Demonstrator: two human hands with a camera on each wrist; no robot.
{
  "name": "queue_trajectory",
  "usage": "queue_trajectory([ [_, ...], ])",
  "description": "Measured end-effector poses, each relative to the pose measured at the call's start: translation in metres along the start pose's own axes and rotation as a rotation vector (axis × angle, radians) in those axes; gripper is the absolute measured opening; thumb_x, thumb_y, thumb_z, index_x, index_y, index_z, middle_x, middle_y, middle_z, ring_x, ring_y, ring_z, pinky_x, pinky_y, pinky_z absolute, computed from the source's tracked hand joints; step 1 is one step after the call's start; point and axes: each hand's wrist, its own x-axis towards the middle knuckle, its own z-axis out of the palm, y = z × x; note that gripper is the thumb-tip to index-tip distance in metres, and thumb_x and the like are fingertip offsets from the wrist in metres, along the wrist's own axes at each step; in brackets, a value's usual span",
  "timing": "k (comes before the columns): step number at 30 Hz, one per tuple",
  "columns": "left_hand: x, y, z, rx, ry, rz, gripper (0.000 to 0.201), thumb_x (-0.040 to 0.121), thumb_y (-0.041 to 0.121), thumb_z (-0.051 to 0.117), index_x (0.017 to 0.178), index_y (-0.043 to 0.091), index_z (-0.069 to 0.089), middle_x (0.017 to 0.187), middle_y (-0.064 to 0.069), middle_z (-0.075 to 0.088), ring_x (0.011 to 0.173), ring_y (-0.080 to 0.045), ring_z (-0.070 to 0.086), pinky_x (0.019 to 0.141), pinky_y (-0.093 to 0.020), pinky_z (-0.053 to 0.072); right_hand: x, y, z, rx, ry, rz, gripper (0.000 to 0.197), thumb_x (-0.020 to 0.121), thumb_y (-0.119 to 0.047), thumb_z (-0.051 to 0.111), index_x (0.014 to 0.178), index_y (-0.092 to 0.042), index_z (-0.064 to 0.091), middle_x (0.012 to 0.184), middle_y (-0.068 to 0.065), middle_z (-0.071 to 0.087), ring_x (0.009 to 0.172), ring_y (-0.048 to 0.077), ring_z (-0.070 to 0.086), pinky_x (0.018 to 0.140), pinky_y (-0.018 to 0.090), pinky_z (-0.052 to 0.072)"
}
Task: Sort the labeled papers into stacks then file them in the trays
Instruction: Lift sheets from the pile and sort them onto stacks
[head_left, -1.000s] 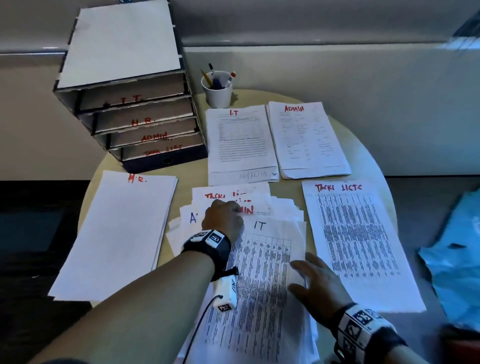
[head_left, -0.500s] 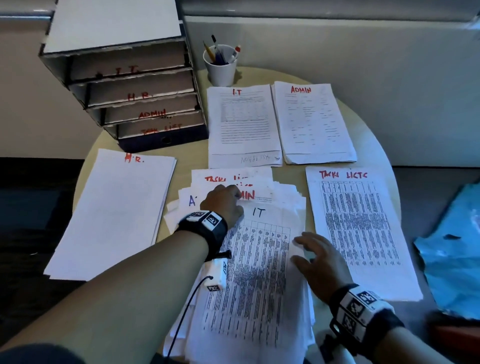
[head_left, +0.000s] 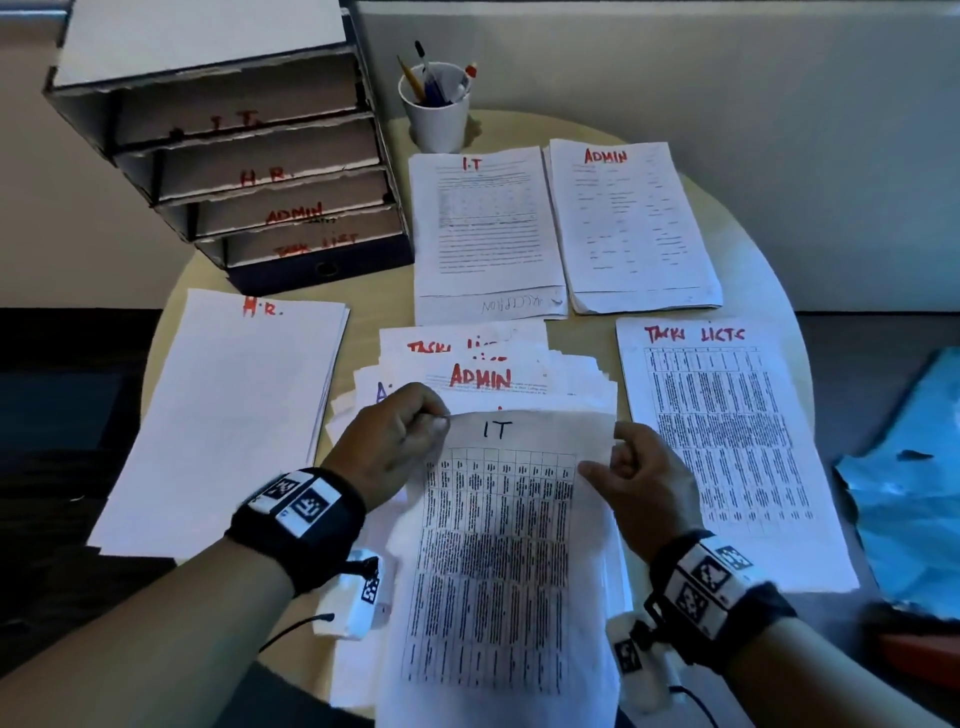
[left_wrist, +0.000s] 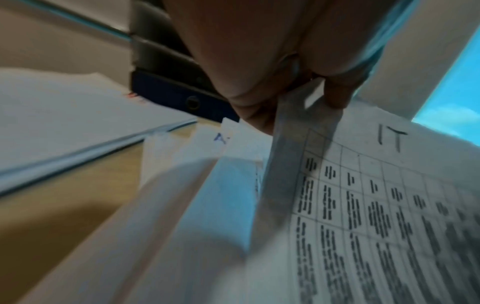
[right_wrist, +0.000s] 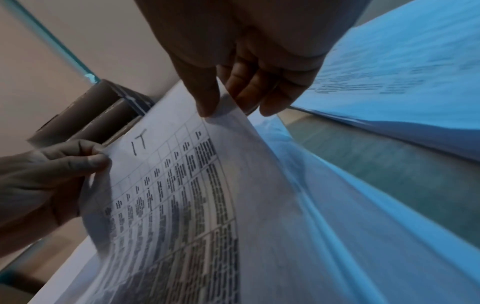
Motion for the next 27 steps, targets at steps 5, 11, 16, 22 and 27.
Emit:
queue_trajectory([
  [5,0.0,-0.021,-0.007,-0.189,0.004,-0.207,0.035,0.09,0.001,0.067,0.103,0.034,0.063,0.108,0.007,0.07,0.095,-0.011,0.064,0.087,-0.025,0.049,0.01,0.005,0.005,-0.002,0.001,0.002,0.019,0.079,-0.02,0.077,0.084,-0.032,0.063,0.073,-0.005,0.063,0.074,0.018,0.059,0.066,0.022,0.037],
  [11,-0.004,-0.02,-0.009,-0.265,0.019,-0.292,0.03,0.087,-0.005,0.069,0.105,0.018,0.067,0.08,-0.014,0.064,0.057,-0.009,0.054,0.062,-0.023,0.051,0.018,0.008,0.0,-0.004,0.018,0.019,0.009,0.084,-0.022,0.071,0.078,-0.028,0.071,0.076,0.0,0.071,0.08,0.022,0.063,0.073,0.025,0.044],
  [16,-0.001,-0.018,-0.01,-0.305,0.11,-0.336,0.012,0.087,0.002,0.072,0.089,0.013,0.069,0.066,-0.004,0.058,0.057,-0.014,0.055,0.059,-0.023,0.054,0.021,0.001,0.001,-0.019,0.086,0.077,0.008,0.083,-0.028,0.071,0.076,-0.027,0.072,0.076,-0.002,0.071,0.08,0.021,0.065,0.073,0.026,0.045],
  [22,0.003,-0.02,-0.009,-0.195,0.107,-0.304,0.026,0.088,0.022,0.074,0.066,0.018,0.061,0.052,0.008,0.055,0.049,-0.01,0.05,0.058,-0.024,0.046,0.023,-0.009,0.008,0.066,0.059,0.062,0.013,0.076,-0.031,0.079,0.076,-0.021,0.069,0.072,0.002,0.068,0.071,0.023,0.064,0.069,0.035,0.053],
  [27,0.004,-0.021,-0.009,-0.316,0.111,-0.342,0.021,0.095,0.019,0.065,0.076,0.013,0.059,0.06,0.005,0.052,0.056,-0.008,0.047,0.058,-0.02,0.045,0.033,-0.006,0.013,0.198,-0.02,0.144,0.015,0.071,-0.024,0.083,0.074,-0.015,0.071,0.061,0.003,0.067,0.057,0.023,0.06,0.066,0.045,0.057],
])
